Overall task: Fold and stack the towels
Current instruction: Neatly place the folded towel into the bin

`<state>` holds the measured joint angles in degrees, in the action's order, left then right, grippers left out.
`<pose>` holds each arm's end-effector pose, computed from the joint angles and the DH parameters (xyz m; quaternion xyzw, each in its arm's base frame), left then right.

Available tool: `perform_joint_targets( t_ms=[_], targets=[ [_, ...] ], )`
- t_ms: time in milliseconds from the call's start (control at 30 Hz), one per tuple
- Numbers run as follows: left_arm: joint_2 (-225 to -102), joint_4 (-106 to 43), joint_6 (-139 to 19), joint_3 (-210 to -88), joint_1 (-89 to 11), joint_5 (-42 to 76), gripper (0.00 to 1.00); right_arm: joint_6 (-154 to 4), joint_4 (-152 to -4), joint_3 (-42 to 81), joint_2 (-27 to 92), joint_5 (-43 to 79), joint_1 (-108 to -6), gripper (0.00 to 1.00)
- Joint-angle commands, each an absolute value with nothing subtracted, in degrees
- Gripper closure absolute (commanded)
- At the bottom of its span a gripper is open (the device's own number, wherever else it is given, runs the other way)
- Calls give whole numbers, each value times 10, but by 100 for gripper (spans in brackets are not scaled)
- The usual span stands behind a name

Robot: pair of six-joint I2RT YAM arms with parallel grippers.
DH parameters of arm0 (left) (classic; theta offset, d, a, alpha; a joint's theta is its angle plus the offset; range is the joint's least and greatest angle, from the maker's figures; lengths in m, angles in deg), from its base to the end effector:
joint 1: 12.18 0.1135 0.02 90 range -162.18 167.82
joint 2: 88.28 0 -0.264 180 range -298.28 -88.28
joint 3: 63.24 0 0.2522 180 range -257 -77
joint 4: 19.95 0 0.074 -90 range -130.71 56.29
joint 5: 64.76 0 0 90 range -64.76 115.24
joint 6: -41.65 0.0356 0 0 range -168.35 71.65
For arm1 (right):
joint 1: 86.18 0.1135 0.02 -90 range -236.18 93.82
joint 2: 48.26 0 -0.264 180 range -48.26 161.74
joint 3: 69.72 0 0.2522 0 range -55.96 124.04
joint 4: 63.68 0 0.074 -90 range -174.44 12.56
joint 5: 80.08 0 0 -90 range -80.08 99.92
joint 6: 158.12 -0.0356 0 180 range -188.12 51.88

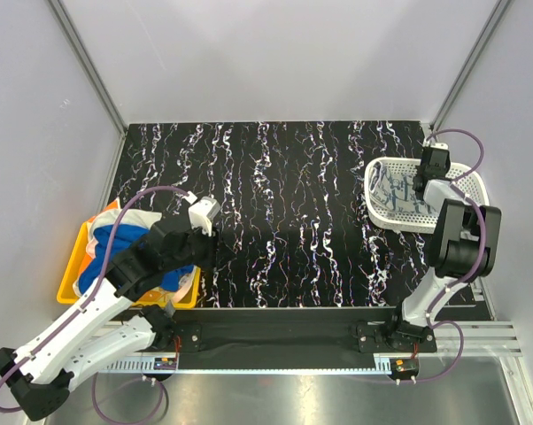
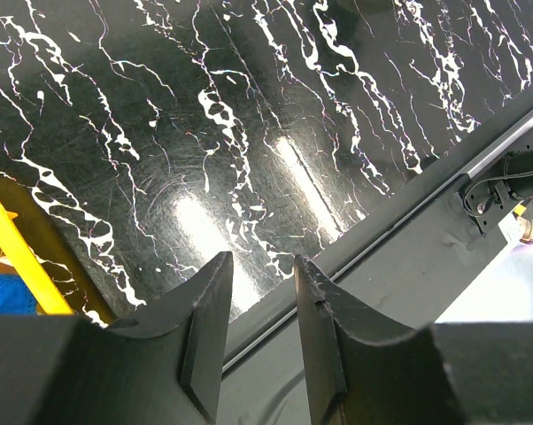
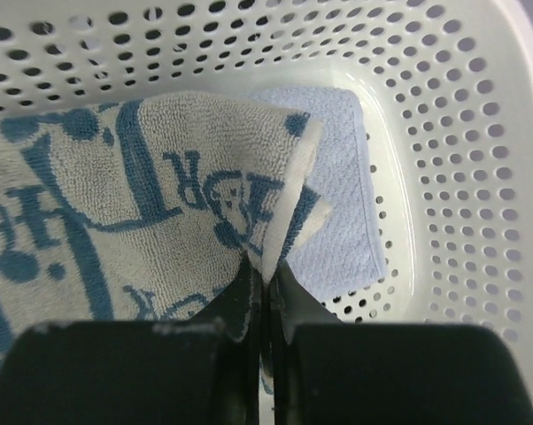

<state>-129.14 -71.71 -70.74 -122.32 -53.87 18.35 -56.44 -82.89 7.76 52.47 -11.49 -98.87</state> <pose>0.1099 -0.1036 0.3047 0.1754 0.8623 -0.2954 0.3722 0.3678 -0.0961 0.2010 0.0828 0.8985 -0.2498 0.3512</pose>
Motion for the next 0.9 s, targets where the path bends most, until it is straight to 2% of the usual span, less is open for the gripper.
perform_joint_targets(
  t_ms=[0,400,867],
  targets=[
    [-1282,-704,-700,-1218,-542,178,61,-536,-791,116,544,-121,-1001,100],
    [-1286,-702,-699,-1218,-542,172,61,-510,-829,158,531,-123,-1019,100],
    [-1282,-701,-699,-1216,-542,171,61,-517,-843,154,518,-106,-1052,100]
  ],
)
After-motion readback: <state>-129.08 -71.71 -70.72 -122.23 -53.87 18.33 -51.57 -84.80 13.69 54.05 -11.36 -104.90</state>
